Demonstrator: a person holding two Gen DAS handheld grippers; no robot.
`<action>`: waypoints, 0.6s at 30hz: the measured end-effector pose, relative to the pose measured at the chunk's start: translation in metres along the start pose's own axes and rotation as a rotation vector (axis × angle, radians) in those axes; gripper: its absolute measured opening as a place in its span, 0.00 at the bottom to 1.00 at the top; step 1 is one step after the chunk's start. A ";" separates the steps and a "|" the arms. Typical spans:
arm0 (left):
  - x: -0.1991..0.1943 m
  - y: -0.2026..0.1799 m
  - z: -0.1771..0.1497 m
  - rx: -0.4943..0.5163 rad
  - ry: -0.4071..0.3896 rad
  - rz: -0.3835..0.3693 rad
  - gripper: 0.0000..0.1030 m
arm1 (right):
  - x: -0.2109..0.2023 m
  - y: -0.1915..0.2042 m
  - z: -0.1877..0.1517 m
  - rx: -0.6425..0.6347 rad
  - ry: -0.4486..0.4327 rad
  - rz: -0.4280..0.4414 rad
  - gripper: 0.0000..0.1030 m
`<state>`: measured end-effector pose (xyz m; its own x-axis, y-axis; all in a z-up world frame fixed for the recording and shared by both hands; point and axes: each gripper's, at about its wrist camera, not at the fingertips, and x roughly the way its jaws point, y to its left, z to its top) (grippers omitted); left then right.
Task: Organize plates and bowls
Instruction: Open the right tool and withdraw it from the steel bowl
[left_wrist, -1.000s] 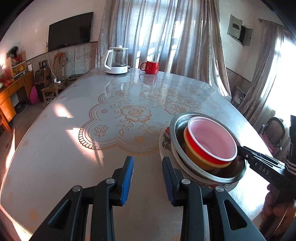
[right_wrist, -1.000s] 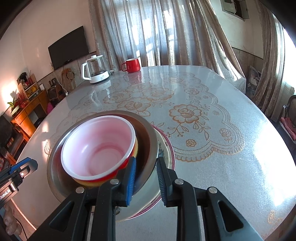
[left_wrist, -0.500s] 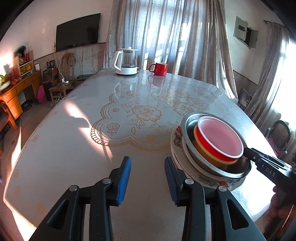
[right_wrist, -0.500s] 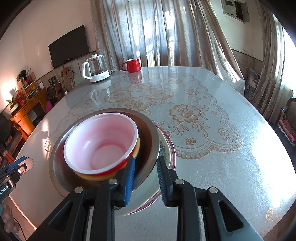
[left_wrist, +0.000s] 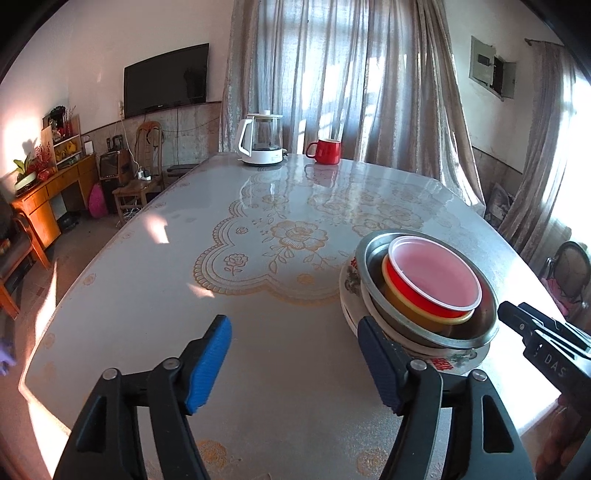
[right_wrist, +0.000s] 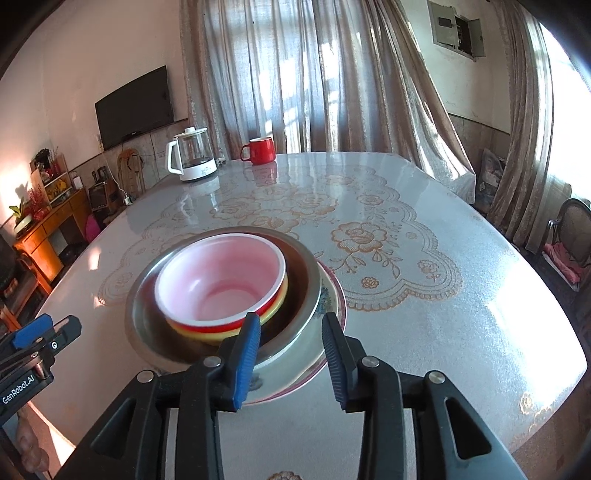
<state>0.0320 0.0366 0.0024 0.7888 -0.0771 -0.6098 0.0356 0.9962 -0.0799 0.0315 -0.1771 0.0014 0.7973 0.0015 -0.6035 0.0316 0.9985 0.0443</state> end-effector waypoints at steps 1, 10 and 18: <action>-0.001 -0.002 0.000 0.005 -0.003 -0.001 0.73 | -0.001 0.001 -0.002 0.008 0.001 0.004 0.34; -0.001 -0.018 -0.001 0.031 -0.003 -0.005 0.83 | -0.006 0.007 -0.018 0.015 0.014 0.016 0.35; -0.002 -0.029 -0.002 0.052 -0.017 0.007 0.92 | -0.014 0.012 -0.021 0.016 -0.018 -0.003 0.37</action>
<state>0.0284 0.0075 0.0044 0.7995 -0.0702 -0.5965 0.0618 0.9975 -0.0345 0.0085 -0.1642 -0.0062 0.8079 -0.0025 -0.5893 0.0433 0.9975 0.0551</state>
